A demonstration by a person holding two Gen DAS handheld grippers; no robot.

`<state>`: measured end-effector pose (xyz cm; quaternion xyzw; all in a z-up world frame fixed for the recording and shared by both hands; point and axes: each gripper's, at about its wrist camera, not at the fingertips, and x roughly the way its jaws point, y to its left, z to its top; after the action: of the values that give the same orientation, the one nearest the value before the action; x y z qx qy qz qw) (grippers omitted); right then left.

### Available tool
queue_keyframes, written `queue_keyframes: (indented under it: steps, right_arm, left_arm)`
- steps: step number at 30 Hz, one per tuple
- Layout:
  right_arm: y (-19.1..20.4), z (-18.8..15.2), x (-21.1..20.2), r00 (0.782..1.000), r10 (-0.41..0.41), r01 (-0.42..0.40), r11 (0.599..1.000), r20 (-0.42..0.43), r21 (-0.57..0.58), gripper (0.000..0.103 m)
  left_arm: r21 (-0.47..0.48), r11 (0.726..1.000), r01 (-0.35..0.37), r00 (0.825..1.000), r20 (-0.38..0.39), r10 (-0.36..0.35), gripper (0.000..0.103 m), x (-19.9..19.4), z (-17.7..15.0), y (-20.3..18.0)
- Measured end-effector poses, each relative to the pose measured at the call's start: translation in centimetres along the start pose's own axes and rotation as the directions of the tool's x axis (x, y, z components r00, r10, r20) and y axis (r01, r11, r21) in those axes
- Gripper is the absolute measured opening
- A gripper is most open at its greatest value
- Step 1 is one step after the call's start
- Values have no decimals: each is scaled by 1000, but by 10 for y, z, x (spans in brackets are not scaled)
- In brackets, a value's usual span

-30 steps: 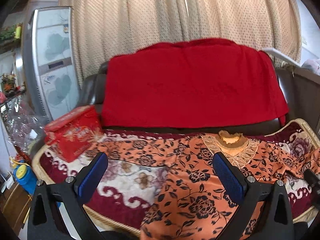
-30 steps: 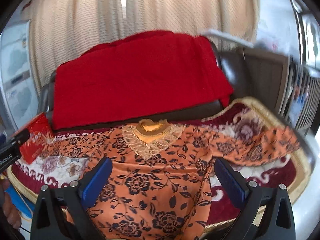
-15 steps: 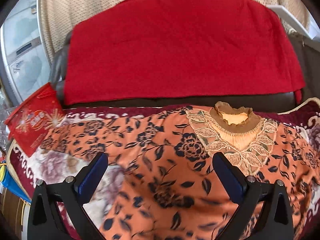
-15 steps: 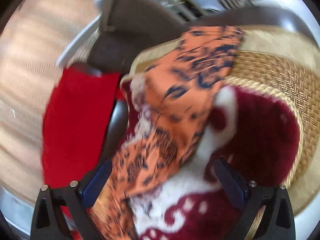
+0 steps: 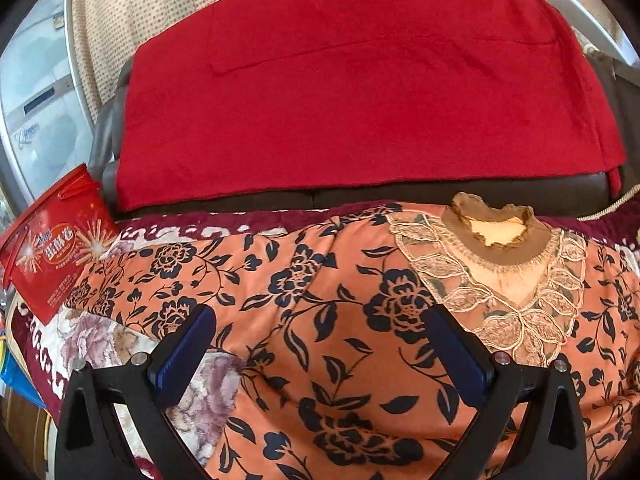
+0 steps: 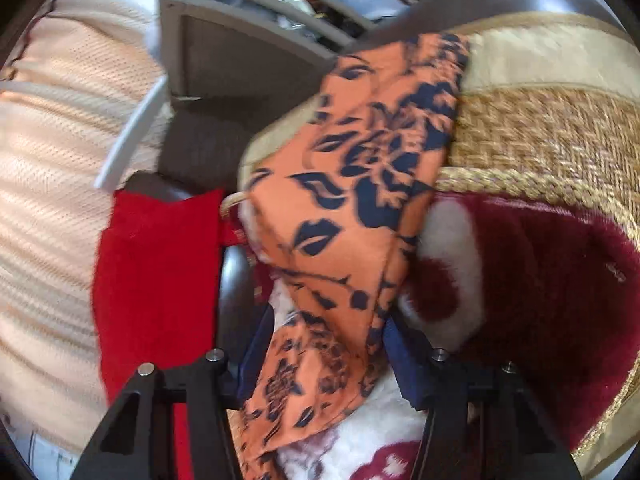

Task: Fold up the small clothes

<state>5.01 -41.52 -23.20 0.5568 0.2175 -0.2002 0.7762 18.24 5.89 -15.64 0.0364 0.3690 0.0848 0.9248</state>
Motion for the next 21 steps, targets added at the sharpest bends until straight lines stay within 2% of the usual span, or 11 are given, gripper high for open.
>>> queue_keyframes:
  steps: [4, 5, 6, 7, 9, 12, 14, 18, 21]
  right_arm:
    - [2, 1, 9, 997, 23, -23, 1000, 77, -4, 57]
    - [6, 0, 11, 996, 23, -21, 1000, 92, -22, 51]
    - [12, -1, 14, 995, 13, -8, 999, 99, -45, 39]
    - [18, -1, 17, 996, 15, -10, 998, 92, -61, 14]
    - [29, 0, 22, 996, 29, -23, 997, 82, -79, 13]
    - [66, -8, 25, 995, 81, -72, 987, 61, -147, 13]
    - [109, -24, 29, 992, 120, -110, 966, 28, -236, 13]
    - [201, -84, 46, 967, 229, -253, 894, -109, -369, 13]
    - [273, -166, 74, 927, 259, -362, 805, -271, -471, 13]
  left_arm:
    - [-16, 1000, 13, 1000, 0, -13, 103, 0, 4, 5]
    - [-10, 1000, 6, 1000, 11, -6, 103, -2, 5, 6]
    - [-5, 1000, -2, 1000, 20, 2, 103, -2, 5, 7]
    - [-1, 1000, -14, 999, 29, 14, 103, -3, 5, 9]
    - [-3, 999, -38, 998, 41, 39, 103, -3, 6, 17]
    - [-33, 998, -54, 998, 23, 54, 103, 1, 7, 34]
    - [-59, 996, -64, 998, 15, 65, 103, 4, 10, 48]
    - [-114, 984, -138, 990, 25, 141, 103, 8, 18, 81]
    - [-166, 970, -176, 983, 25, 183, 103, 8, 23, 106]
